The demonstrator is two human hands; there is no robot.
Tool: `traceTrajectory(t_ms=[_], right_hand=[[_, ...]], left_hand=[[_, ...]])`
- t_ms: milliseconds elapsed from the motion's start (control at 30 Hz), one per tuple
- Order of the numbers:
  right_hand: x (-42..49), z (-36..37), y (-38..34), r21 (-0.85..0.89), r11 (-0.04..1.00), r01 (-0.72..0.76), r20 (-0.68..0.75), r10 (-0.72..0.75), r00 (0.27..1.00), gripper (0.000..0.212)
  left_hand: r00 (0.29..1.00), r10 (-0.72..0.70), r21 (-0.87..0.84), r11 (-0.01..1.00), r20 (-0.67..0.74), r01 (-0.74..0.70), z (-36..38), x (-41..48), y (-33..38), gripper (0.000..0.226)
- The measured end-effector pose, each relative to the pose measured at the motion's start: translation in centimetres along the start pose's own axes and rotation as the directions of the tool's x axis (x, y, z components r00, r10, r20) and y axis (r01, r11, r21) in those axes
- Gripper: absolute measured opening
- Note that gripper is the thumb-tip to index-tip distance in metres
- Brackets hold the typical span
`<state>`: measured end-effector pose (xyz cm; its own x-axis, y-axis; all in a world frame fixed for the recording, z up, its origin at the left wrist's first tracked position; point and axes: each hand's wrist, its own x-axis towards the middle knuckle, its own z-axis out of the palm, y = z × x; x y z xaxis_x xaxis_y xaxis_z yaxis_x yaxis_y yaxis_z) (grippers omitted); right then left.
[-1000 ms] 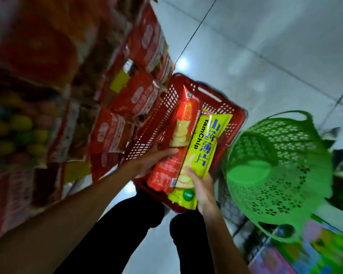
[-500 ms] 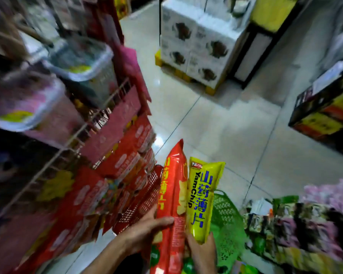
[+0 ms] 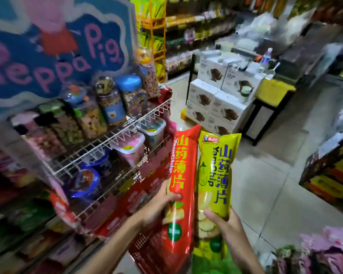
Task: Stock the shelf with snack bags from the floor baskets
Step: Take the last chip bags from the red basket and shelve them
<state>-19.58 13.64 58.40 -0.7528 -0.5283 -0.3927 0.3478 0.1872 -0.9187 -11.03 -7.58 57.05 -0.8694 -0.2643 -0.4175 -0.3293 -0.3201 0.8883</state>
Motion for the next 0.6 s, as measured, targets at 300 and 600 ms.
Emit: traceTrajectory(t_ms=[300, 600], right_hand=[[-6.7, 8.7, -9.4, 0.008, 0.981, 0.192, 0.218, -0.189, 0.957, 0.095], [-17.4, 30.8, -15.9, 0.118, 0.934, 0.336, 0.613, -0.335, 0.715, 0.06]], left_hand=[[0.944, 0.324, -0.146, 0.932, -0.07, -0.331, -3.8, -17.7, 8.2, 0.097], [0.636, 0.602, 0.146, 0.771, -0.483, -0.619, -15.6, -41.2, 12.9, 0.109]])
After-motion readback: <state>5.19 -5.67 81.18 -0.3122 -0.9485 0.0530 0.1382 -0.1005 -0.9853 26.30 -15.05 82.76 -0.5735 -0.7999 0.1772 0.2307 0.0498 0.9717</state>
